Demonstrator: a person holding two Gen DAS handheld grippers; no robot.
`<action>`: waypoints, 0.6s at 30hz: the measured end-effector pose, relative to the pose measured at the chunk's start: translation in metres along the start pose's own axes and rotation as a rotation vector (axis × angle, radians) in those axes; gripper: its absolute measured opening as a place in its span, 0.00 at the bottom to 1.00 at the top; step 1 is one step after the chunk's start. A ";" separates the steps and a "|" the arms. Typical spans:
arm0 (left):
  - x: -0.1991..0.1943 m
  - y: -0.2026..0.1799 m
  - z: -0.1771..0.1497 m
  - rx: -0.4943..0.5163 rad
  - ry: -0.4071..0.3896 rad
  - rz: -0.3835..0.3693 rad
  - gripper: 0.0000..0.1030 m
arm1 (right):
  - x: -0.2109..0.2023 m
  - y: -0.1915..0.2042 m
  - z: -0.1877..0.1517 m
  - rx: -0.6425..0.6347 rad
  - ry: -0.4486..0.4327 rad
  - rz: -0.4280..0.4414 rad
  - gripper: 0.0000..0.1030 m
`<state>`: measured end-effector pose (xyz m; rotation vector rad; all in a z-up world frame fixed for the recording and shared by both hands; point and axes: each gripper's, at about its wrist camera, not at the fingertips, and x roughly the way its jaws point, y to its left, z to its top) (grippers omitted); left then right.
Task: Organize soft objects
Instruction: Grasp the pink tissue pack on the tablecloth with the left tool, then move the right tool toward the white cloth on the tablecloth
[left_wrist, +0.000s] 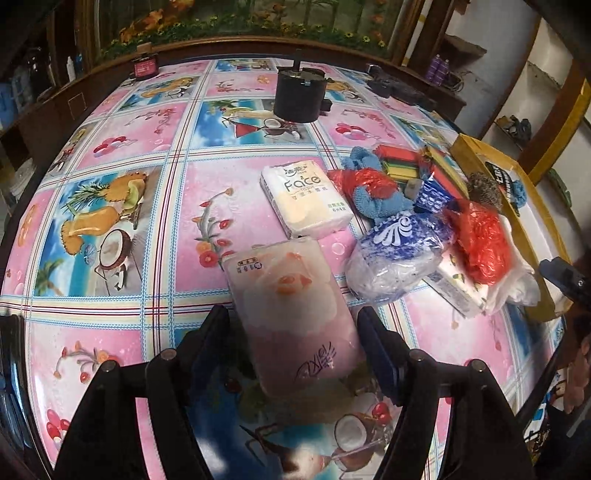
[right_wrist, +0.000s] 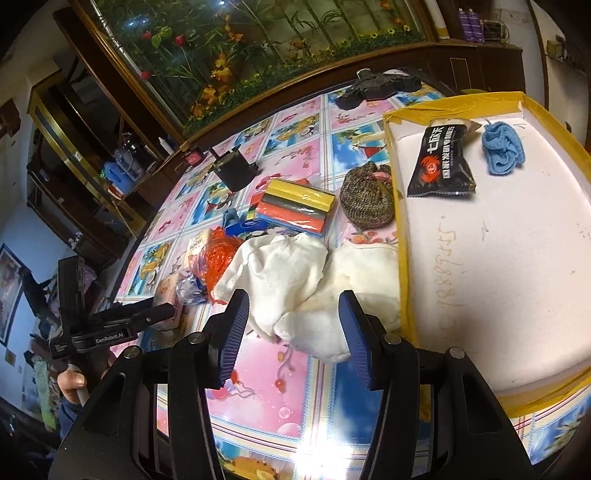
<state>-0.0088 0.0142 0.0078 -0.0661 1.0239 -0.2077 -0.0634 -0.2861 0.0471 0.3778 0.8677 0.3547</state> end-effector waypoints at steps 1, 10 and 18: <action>0.001 -0.001 0.001 -0.009 -0.007 0.017 0.70 | -0.002 -0.003 0.001 -0.001 -0.006 -0.009 0.49; 0.003 -0.009 -0.004 -0.011 -0.073 0.074 0.69 | 0.010 -0.018 0.007 0.025 0.040 -0.022 0.49; 0.001 -0.010 -0.005 -0.022 -0.076 0.061 0.69 | 0.017 0.040 -0.029 -0.201 0.174 0.101 0.49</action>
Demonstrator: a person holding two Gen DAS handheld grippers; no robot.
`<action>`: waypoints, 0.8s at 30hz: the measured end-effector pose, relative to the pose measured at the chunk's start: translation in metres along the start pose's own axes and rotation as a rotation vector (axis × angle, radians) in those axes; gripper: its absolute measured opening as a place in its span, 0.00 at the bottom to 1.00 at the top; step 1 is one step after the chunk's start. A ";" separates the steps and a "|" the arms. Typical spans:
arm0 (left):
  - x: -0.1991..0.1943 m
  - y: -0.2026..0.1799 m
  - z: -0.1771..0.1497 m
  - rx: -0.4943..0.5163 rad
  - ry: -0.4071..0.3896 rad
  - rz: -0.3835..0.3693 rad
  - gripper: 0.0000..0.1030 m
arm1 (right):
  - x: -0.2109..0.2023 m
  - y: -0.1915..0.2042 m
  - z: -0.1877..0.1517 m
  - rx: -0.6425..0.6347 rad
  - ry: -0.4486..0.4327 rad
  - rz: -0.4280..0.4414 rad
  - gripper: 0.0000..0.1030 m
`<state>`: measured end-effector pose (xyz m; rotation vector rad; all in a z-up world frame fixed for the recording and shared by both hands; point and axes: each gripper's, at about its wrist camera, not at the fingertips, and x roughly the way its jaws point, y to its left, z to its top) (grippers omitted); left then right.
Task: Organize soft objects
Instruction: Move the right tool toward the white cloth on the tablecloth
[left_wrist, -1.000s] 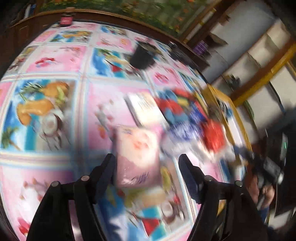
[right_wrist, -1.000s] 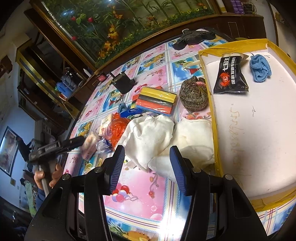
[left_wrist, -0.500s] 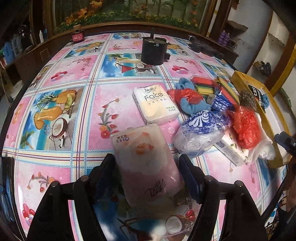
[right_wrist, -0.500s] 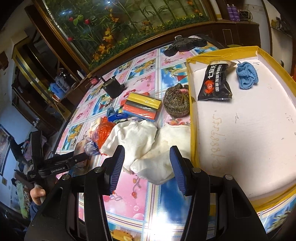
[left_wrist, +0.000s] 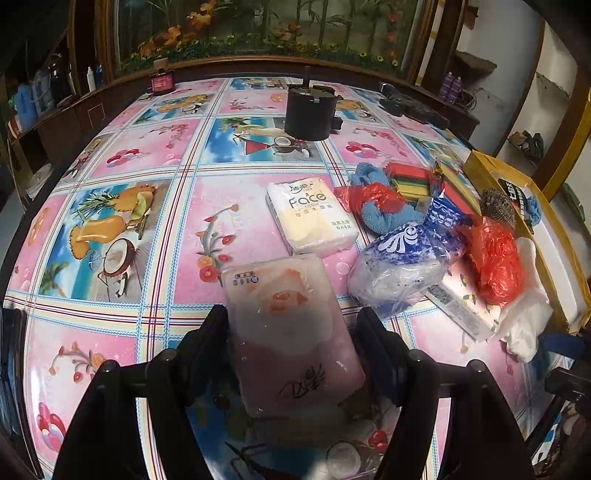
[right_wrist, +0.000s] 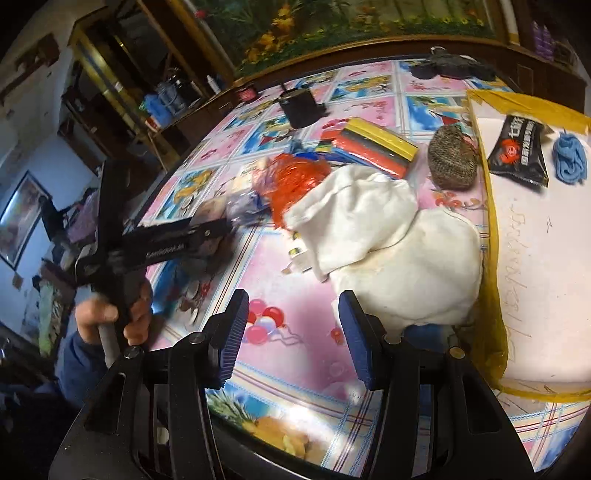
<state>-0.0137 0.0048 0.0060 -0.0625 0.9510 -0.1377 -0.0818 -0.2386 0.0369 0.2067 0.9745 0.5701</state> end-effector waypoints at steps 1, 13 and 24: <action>0.000 -0.001 0.000 0.005 0.002 0.007 0.69 | -0.002 0.008 -0.003 -0.042 -0.001 -0.027 0.49; 0.003 -0.007 0.001 0.029 0.011 0.031 0.71 | 0.018 0.024 -0.008 -0.319 0.025 -0.380 0.49; 0.003 -0.006 0.001 0.023 0.009 0.024 0.71 | -0.022 0.032 0.000 -0.236 -0.104 -0.255 0.08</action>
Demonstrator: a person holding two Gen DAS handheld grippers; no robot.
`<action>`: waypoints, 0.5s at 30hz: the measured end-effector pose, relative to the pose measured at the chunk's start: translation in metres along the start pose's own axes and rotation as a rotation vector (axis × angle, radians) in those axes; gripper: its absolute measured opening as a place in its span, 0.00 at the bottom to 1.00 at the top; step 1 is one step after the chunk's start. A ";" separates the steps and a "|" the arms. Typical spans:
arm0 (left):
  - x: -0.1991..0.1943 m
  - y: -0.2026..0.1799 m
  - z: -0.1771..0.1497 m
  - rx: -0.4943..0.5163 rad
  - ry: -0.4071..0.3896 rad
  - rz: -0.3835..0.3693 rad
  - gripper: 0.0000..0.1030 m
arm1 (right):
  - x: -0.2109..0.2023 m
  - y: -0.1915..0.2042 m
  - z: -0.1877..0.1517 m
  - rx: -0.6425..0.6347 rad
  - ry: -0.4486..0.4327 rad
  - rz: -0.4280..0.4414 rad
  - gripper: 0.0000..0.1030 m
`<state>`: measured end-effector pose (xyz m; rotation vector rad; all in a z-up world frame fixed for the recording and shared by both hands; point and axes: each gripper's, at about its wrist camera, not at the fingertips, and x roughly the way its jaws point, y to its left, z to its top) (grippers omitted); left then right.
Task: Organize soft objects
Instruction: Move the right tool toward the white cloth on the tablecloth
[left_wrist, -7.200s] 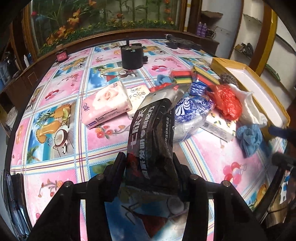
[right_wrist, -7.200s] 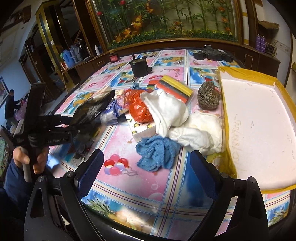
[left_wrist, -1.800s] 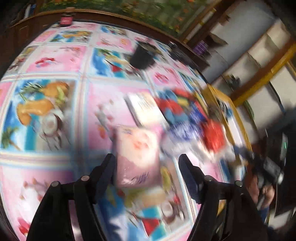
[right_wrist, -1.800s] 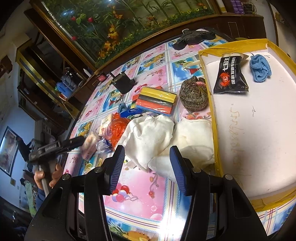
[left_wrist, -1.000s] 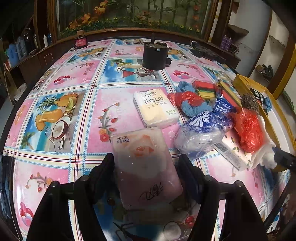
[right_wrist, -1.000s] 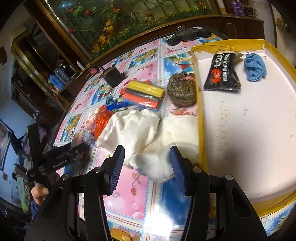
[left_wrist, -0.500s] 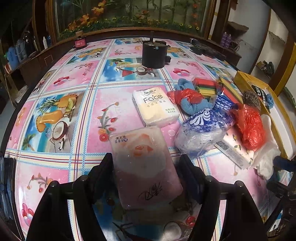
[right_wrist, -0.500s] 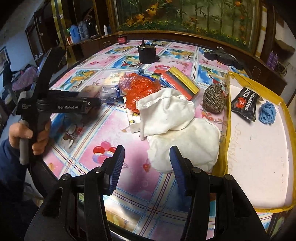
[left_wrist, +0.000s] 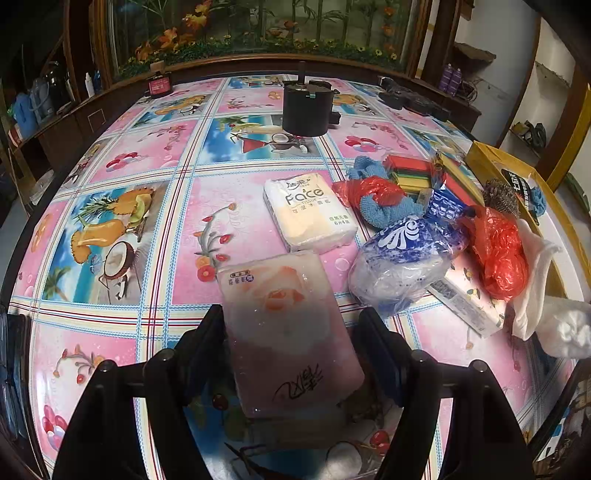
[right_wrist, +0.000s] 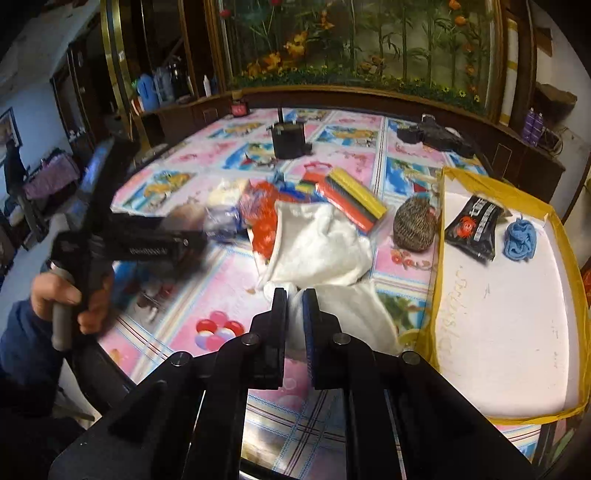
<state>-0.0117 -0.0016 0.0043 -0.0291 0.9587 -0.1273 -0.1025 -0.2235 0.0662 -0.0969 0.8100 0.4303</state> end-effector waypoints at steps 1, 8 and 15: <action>0.000 0.000 0.000 -0.001 0.000 -0.001 0.71 | -0.009 0.000 0.004 0.007 -0.030 0.011 0.08; 0.000 0.001 0.000 -0.001 0.000 -0.001 0.71 | -0.055 0.001 0.017 0.126 -0.191 0.311 0.08; -0.001 0.001 0.000 -0.002 -0.001 -0.003 0.71 | -0.002 0.003 -0.005 0.105 0.042 0.214 0.09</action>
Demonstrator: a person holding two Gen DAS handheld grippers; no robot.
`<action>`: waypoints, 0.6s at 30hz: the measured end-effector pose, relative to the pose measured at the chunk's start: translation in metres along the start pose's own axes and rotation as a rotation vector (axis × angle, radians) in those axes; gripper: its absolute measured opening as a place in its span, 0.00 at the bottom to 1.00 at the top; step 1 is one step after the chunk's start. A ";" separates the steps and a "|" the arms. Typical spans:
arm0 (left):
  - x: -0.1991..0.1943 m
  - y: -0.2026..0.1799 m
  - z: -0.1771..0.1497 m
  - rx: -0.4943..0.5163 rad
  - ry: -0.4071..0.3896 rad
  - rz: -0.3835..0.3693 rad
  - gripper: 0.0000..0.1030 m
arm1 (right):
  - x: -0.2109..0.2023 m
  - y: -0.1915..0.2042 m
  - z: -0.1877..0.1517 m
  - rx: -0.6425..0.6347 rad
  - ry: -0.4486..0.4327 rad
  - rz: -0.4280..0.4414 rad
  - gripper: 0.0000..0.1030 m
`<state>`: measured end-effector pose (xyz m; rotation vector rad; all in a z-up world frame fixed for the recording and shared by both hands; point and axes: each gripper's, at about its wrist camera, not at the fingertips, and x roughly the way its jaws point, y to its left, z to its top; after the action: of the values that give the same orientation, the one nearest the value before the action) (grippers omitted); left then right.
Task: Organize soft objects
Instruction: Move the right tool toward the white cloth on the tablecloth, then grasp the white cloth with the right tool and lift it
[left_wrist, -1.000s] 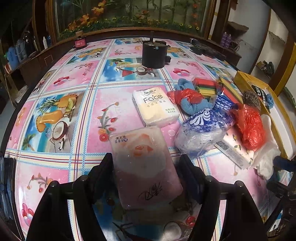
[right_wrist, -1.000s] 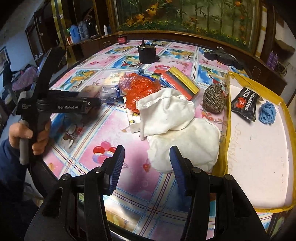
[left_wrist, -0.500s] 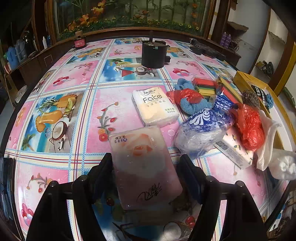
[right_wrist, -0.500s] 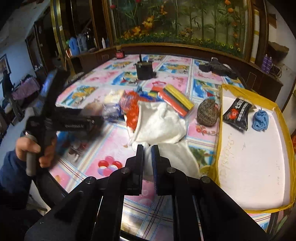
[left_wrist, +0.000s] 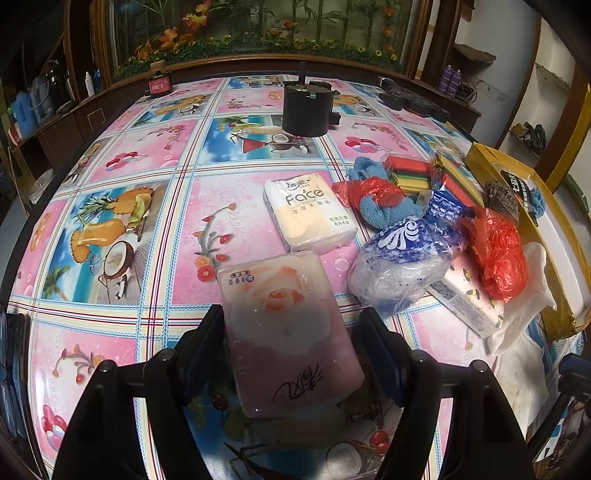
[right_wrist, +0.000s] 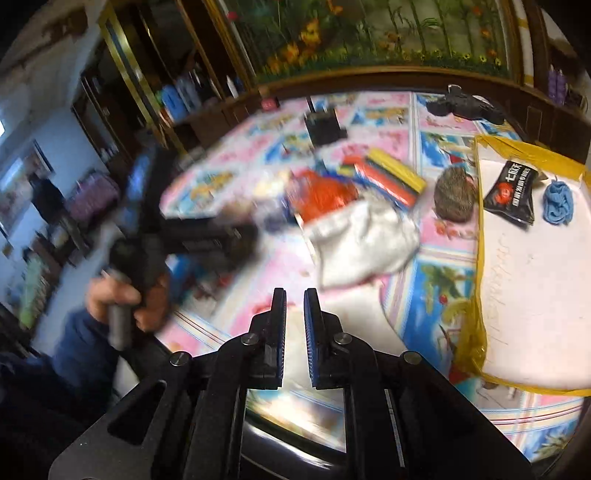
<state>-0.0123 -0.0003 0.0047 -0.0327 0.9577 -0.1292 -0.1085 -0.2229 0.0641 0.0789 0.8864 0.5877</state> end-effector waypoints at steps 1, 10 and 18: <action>0.000 0.000 0.000 -0.001 0.000 -0.001 0.71 | 0.006 0.004 -0.003 -0.033 0.029 -0.044 0.09; -0.001 0.001 0.000 -0.007 -0.003 -0.010 0.72 | -0.003 0.024 -0.016 -0.201 -0.010 -0.081 0.09; -0.002 0.001 -0.001 -0.010 -0.003 -0.014 0.72 | 0.008 0.019 -0.020 -0.215 0.037 -0.118 0.81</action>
<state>-0.0140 0.0011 0.0055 -0.0485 0.9549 -0.1374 -0.1283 -0.2060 0.0516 -0.1778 0.8526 0.5719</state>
